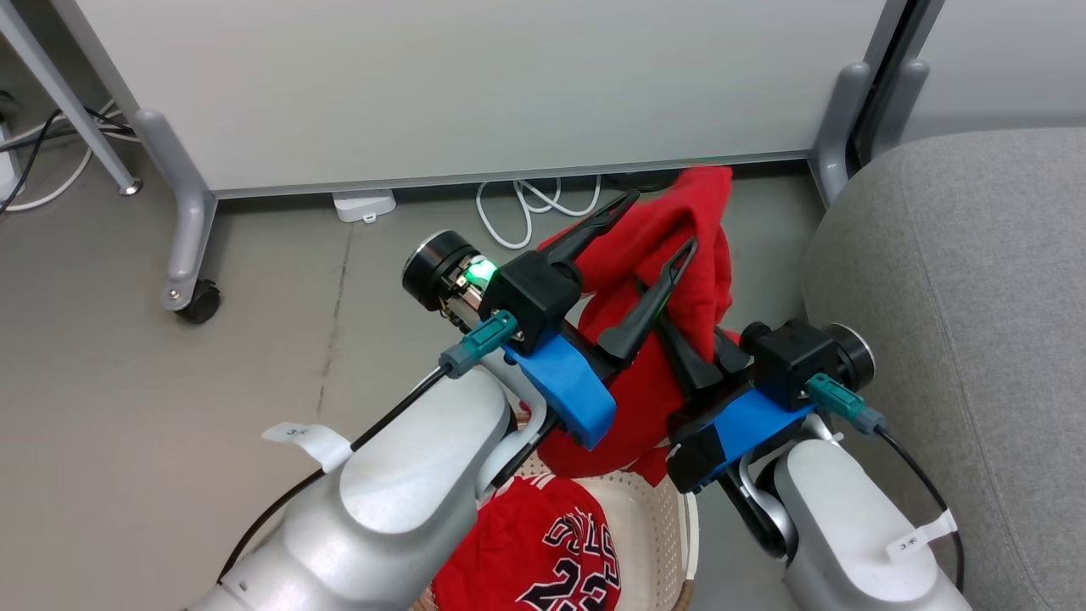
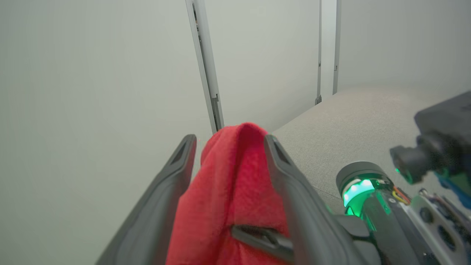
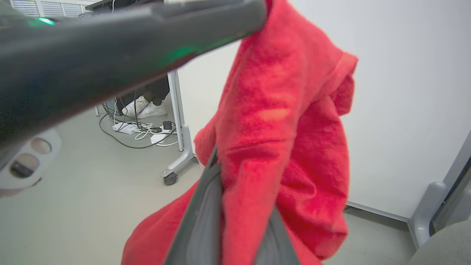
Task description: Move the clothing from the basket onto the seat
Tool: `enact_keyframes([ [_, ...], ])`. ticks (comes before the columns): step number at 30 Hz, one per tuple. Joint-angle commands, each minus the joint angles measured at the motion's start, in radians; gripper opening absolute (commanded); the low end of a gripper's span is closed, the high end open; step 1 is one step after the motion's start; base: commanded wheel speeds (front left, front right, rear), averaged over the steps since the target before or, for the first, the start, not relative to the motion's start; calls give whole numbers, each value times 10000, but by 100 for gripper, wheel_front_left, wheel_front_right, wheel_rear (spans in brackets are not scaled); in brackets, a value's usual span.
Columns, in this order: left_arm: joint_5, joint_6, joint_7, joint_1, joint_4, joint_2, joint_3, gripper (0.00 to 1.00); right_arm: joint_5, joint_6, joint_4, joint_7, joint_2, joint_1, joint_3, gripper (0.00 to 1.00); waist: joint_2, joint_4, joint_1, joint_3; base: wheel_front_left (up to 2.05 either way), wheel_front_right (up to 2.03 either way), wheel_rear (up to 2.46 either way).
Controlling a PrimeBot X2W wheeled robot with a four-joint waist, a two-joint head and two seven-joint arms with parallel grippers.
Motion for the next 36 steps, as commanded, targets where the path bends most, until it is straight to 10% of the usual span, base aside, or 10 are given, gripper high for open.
enact_keyframes([
  [1, 24, 43, -84, 43, 3, 82, 8, 100, 32, 5, -97, -35, -36, 58, -65, 0, 0, -3, 0, 18, 0, 0, 0],
  [36, 407, 246, -153, 291, -376, 389, -303, 100, -657, 5, -1373, -35, -29, 918, -2286, 0, 0, -2733, 0, 1157, 0, 0, 0],
])
